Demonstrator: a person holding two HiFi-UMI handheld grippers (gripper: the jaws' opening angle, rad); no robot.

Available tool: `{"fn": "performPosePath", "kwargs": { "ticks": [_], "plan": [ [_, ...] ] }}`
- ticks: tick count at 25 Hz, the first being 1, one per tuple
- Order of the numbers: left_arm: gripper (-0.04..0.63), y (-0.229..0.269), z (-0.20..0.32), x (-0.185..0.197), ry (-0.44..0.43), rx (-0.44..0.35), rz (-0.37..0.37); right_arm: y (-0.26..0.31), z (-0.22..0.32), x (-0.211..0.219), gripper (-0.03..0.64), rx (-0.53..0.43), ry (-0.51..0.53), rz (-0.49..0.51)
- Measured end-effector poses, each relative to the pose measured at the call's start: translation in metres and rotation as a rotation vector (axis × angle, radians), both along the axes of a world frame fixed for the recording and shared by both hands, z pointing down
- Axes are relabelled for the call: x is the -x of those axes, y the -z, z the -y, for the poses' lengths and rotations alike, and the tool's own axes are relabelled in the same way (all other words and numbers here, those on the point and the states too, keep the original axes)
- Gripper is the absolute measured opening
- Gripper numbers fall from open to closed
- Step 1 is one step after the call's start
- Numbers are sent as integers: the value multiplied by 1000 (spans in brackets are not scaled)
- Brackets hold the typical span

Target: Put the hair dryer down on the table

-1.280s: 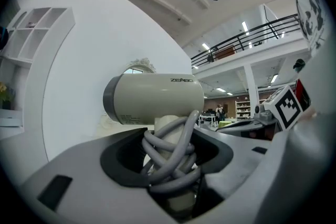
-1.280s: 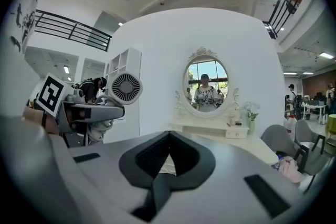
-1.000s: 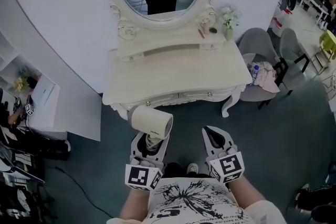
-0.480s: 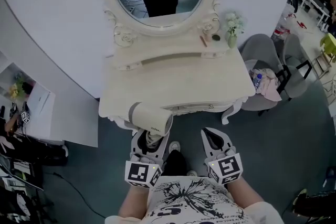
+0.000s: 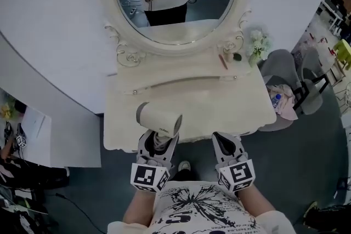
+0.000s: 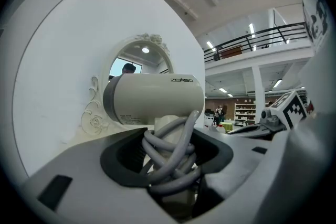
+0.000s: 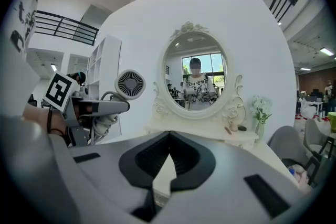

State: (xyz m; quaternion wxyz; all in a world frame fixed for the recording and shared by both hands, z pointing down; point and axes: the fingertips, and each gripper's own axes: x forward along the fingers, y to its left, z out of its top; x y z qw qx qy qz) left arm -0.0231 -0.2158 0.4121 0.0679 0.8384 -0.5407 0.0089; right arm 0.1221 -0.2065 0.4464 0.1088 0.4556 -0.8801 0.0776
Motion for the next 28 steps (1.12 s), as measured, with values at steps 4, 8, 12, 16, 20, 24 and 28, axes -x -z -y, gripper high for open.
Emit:
{"fn": "performPosePath", "kwargs": {
  "ticks": [4,8,12,16,20,24,28],
  "plan": [
    [247,-10,44,17,-22,20,6,-6,46,11,11,22,-38,9],
    [247,-28,71,30,-27,65,12,-14,75,22,11,46,-50,8],
    [247,-54,89,34,-18,126,21,-28,99,28,11,80,-37,-2],
    [247,-85,102,34,3,199,35,-43,119,34,11,107,16,-30],
    [247,-118,112,31,32,280,58,-62,137,39,11,157,81,-36],
    [247,-148,121,26,61,356,69,-74,155,42,11,182,147,-42],
    [247,-181,135,22,80,423,118,-88,173,42,11,213,189,-41]
  ]
}}
